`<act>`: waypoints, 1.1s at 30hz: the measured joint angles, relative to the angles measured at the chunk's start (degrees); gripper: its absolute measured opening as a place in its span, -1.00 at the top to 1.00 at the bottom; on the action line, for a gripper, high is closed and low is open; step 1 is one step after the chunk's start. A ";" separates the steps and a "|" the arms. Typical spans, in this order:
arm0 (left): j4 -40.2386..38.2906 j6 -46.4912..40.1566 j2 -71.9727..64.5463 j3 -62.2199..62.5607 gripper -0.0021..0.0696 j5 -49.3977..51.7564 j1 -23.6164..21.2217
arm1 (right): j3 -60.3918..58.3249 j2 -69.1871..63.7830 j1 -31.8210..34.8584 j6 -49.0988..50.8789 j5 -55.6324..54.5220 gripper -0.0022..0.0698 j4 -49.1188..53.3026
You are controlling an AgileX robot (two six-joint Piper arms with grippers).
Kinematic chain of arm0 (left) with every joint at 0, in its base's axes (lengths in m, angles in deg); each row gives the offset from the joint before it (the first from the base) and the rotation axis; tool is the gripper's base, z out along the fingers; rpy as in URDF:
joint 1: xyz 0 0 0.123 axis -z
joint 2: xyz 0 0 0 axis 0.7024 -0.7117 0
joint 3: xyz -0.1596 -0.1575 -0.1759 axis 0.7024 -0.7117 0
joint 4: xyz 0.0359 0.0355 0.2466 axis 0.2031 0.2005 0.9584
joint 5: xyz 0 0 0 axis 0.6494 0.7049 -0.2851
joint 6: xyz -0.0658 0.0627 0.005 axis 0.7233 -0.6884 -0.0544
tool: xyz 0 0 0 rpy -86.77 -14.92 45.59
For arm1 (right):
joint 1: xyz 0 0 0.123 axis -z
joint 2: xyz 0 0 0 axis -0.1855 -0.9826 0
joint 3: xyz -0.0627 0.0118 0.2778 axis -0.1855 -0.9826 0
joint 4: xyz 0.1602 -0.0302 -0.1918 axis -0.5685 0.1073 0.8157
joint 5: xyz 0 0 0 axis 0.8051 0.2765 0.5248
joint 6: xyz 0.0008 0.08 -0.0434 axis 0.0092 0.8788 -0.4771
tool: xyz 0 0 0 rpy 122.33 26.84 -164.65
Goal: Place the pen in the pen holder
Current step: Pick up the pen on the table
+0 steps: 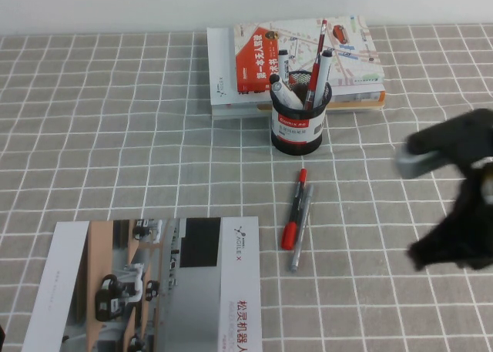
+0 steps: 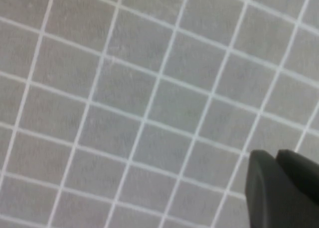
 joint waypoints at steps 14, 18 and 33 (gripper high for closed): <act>-0.27 0.00 0.00 0.00 0.95 0.00 0.00 | 17.45 -23.50 -4.54 5.33 -6.14 0.84 -1.44; -0.49 0.00 0.00 0.00 0.95 0.00 0.00 | 23.55 -29.48 -3.42 7.60 -5.78 0.37 -2.02; -0.62 0.00 0.00 0.00 0.95 0.00 0.00 | 40.01 -48.28 -0.18 11.64 -2.98 0.08 -9.55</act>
